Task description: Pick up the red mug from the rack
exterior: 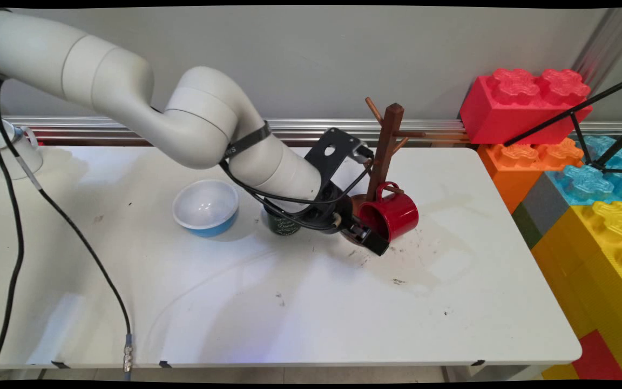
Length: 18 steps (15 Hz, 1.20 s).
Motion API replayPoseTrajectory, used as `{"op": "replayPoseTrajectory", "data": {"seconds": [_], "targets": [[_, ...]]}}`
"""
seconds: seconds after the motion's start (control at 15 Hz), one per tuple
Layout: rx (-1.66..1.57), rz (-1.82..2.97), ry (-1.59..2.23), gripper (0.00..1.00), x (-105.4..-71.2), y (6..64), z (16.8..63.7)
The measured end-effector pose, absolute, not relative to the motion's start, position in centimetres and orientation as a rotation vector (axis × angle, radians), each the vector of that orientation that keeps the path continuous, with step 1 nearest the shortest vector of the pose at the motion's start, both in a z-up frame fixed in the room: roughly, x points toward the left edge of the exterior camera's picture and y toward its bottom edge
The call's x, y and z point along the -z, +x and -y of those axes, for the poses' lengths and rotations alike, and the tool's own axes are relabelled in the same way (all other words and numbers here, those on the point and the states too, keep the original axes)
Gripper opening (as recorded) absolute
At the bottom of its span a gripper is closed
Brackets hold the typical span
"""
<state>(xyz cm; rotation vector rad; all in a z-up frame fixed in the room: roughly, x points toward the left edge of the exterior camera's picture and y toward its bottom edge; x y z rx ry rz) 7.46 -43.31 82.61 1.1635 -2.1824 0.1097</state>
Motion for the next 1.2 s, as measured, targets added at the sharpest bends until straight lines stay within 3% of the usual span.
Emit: {"op": "replayPoseTrajectory", "data": {"seconds": [1.2], "targets": [[-0.074, 2.067, 1.287, 1.00, -81.1, 5.3, 44.1]]}}
